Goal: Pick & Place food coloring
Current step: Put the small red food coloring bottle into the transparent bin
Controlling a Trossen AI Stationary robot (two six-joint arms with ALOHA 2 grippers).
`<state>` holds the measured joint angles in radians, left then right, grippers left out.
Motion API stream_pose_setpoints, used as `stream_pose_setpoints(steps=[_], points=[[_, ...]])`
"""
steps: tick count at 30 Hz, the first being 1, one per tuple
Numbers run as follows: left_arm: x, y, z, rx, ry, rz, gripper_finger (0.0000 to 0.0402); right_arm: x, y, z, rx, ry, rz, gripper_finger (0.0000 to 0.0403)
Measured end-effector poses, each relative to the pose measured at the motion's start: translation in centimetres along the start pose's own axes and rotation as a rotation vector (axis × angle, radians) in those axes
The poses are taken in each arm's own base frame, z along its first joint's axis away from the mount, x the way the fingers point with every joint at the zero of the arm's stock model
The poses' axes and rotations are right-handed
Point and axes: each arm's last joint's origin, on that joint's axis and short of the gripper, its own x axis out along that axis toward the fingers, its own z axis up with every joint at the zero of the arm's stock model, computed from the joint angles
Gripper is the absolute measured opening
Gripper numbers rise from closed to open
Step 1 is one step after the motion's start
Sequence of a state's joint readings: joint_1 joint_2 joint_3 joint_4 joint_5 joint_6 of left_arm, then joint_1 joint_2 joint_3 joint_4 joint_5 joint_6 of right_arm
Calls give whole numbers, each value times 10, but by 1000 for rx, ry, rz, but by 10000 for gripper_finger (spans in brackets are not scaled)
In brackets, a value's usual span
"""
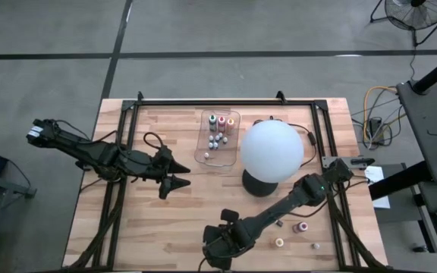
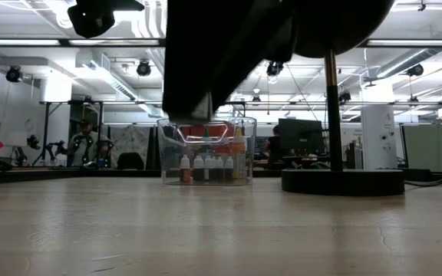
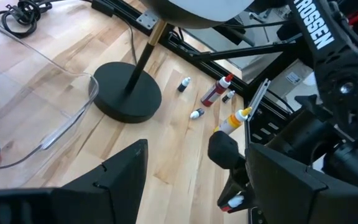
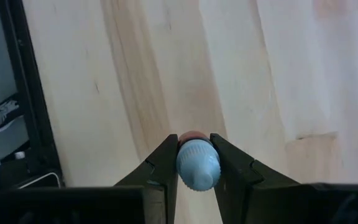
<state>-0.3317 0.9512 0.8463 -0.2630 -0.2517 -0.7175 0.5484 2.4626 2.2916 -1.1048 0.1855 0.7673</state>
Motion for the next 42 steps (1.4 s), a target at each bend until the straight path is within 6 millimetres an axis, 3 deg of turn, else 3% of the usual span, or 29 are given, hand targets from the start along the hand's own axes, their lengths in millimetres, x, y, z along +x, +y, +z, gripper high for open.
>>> stream_pose_setpoints(steps=[15,42], points=[[0,0,0,-1,0,0,241,29,-3,-11,-9,32,9,68],[0,0,0,14,-1,1,241,39,4,-21,-61,59,75,69]])
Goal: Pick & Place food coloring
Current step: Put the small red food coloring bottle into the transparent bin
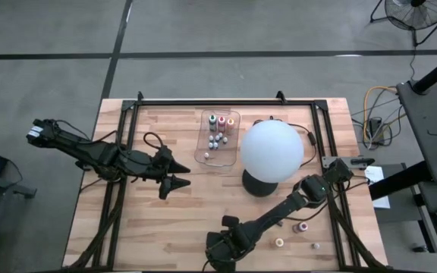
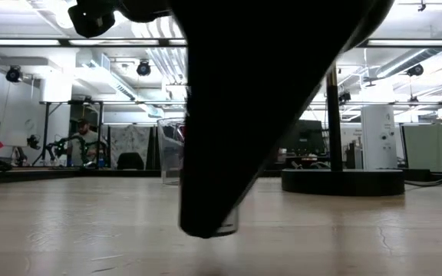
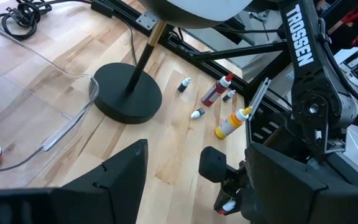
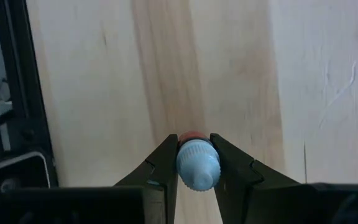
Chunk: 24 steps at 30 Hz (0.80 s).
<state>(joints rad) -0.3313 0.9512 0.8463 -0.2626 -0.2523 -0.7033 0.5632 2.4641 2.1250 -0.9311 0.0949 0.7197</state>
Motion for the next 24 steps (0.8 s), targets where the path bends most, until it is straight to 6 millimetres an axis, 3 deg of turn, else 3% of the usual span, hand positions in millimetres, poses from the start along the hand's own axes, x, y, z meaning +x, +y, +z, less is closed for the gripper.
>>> stream_pose_setpoints(steps=[9,24], points=[[0,0,0,0,0,0,241,0,1,0,2,-3,7,102],[0,0,0,11,0,0,241,0,1,1,-5,9,22,86]])
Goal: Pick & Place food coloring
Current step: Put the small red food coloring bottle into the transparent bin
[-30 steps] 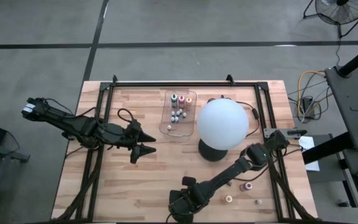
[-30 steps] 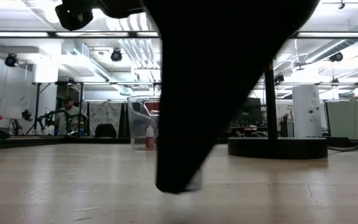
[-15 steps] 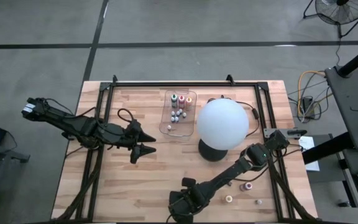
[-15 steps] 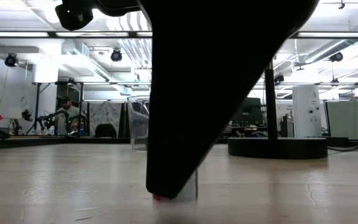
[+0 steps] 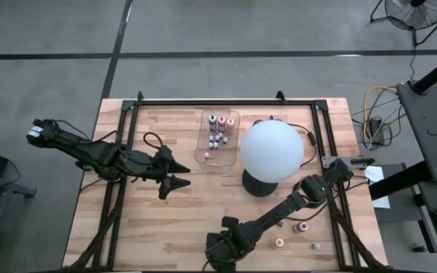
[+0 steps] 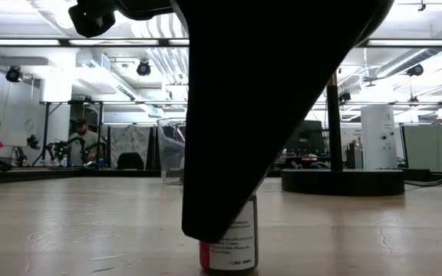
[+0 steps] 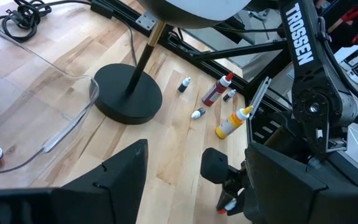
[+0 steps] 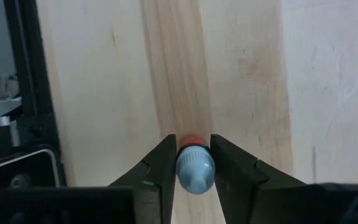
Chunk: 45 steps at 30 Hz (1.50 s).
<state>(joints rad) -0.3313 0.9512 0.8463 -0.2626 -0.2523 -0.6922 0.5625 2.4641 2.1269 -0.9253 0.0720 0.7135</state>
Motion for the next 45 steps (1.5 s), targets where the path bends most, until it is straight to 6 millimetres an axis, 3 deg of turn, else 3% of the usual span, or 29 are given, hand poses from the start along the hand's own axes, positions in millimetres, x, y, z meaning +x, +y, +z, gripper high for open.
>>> stream_pose_setpoints(steps=[34,45], points=[[0,1,1,10,-2,3,241,-9,3,4,-6,-12,20,104],[0,1,1,17,-2,3,241,-24,7,11,-6,-45,18,125]])
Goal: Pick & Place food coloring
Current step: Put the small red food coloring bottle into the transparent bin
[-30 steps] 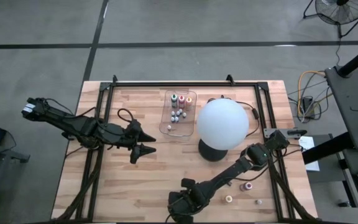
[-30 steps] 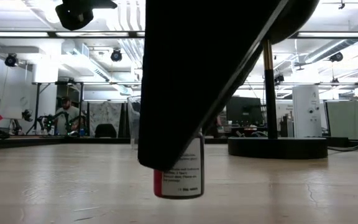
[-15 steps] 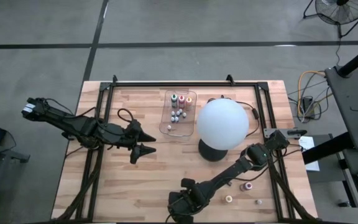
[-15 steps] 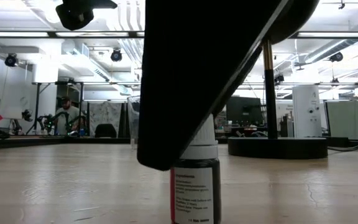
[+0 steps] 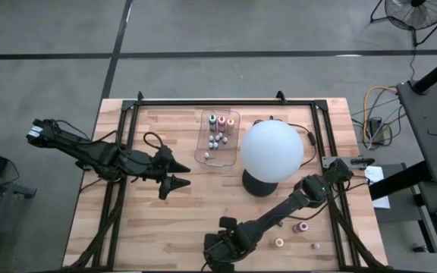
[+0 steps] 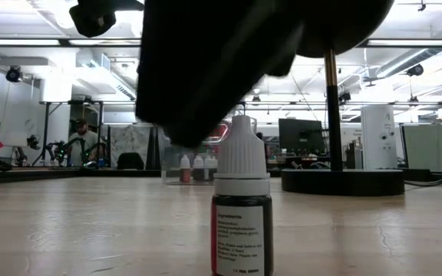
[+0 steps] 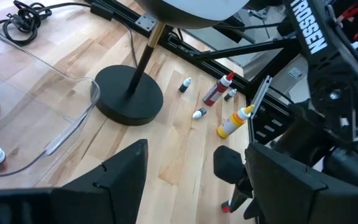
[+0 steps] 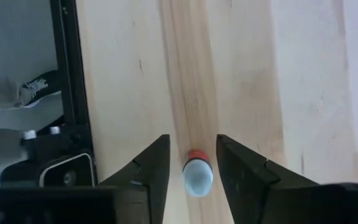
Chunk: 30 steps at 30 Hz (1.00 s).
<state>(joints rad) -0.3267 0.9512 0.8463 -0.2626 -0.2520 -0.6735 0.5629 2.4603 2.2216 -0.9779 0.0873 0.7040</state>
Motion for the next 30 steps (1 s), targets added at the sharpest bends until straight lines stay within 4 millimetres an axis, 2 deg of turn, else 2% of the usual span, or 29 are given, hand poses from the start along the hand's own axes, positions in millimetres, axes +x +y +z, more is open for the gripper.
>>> stream_pose_setpoints(steps=[5,12,18,22,30], points=[[0,0,0,-2,1,1,241,-21,3,6,11,-31,-33,128],[6,-5,-7,48,40,-20,241,-62,5,6,97,-72,-40,121],[12,-19,-14,146,77,-79,241,-92,18,-5,64,-165,-74,111],[19,-30,-19,207,112,-98,241,-121,23,-16,43,-254,-130,102],[57,-50,-36,270,232,-97,241,-179,16,-44,101,-350,-272,88]])
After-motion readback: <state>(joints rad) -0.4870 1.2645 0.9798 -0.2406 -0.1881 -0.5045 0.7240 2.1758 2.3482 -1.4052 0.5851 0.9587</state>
